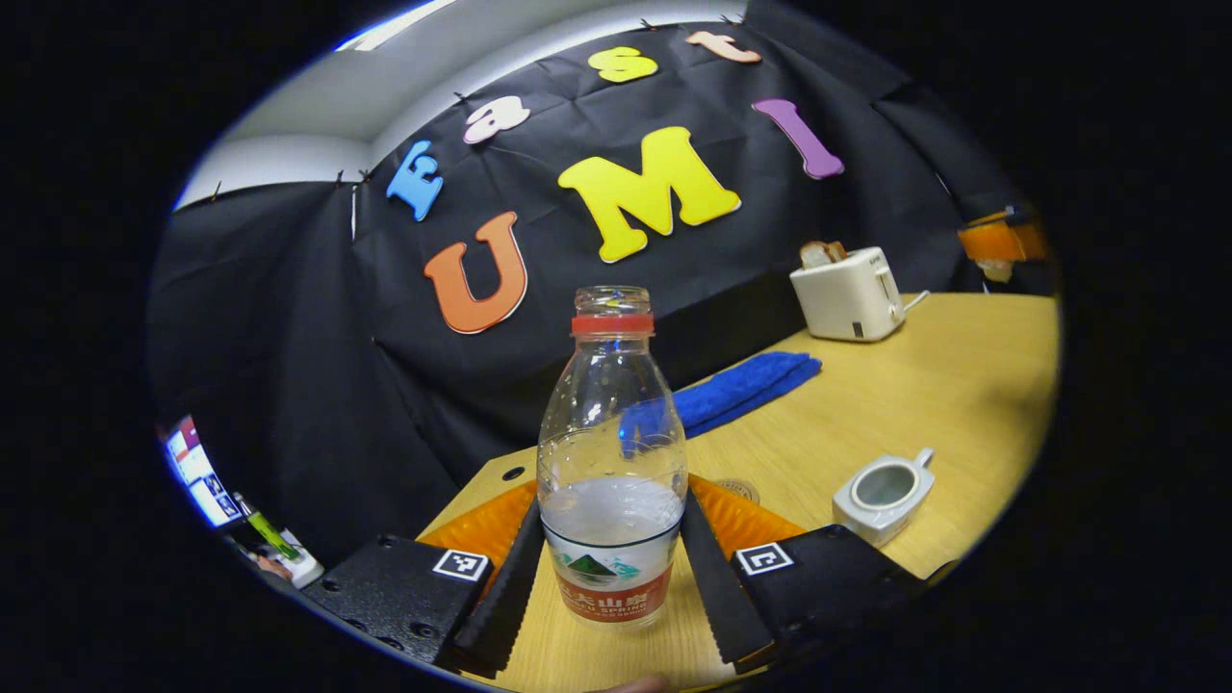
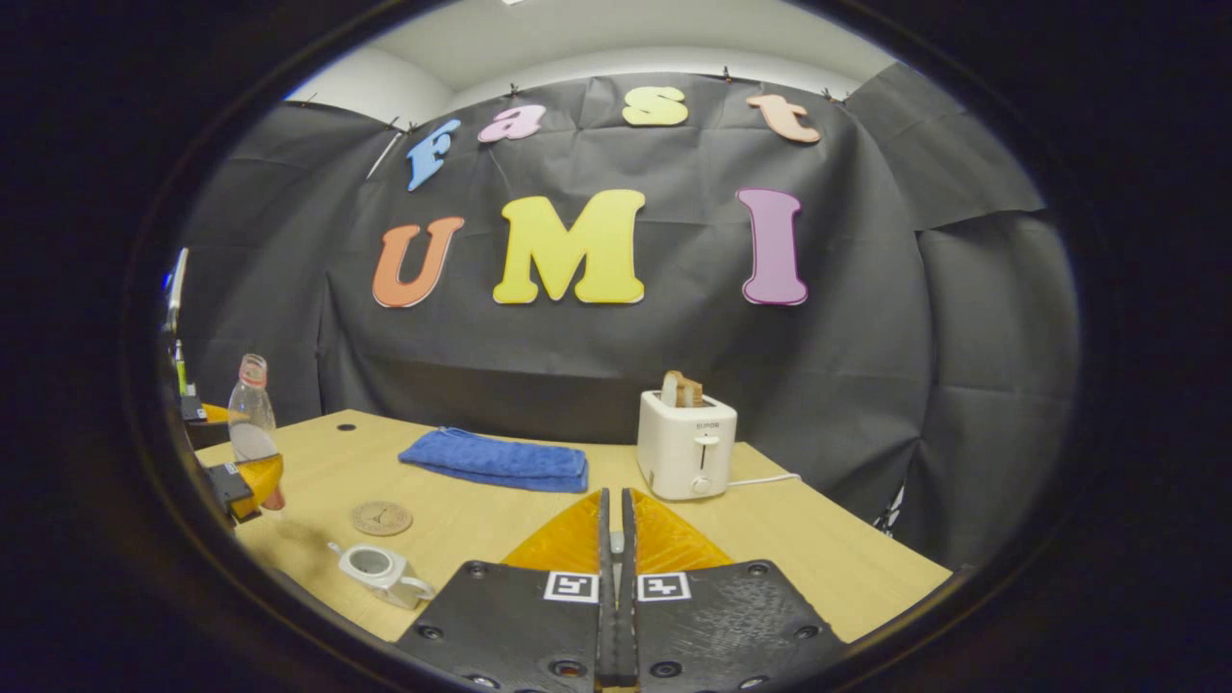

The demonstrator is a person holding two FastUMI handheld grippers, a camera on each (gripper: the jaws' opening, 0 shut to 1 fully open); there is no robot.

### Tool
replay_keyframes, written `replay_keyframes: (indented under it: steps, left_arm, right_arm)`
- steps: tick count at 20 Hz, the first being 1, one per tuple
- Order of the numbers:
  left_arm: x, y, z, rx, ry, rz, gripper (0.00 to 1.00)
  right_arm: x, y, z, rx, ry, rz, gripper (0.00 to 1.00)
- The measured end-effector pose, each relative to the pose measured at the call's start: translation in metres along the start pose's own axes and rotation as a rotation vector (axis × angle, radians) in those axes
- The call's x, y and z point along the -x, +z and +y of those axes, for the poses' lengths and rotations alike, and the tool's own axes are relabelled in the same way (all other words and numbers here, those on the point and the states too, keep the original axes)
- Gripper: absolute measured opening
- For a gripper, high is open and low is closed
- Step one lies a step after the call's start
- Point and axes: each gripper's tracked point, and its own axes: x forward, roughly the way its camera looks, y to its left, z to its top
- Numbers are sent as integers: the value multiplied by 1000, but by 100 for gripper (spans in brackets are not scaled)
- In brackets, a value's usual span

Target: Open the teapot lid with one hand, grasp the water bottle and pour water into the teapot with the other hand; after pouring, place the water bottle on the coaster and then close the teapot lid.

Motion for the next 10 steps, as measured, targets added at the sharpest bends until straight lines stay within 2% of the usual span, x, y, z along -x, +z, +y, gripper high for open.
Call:
replay_keyframes:
  steps: [3,6,10]
  left_arm:
    - [-16,11,4,161,-12,-30,78]
    - [-32,10,-9,254,-58,-17,78]
    - [-61,19,-11,346,-65,-55,79]
  right_arm:
    - [0,-1,3,7,7,0,0]
    - [-1,-2,5,5,12,2,0]
    - [-4,-7,7,-1,18,13,0]
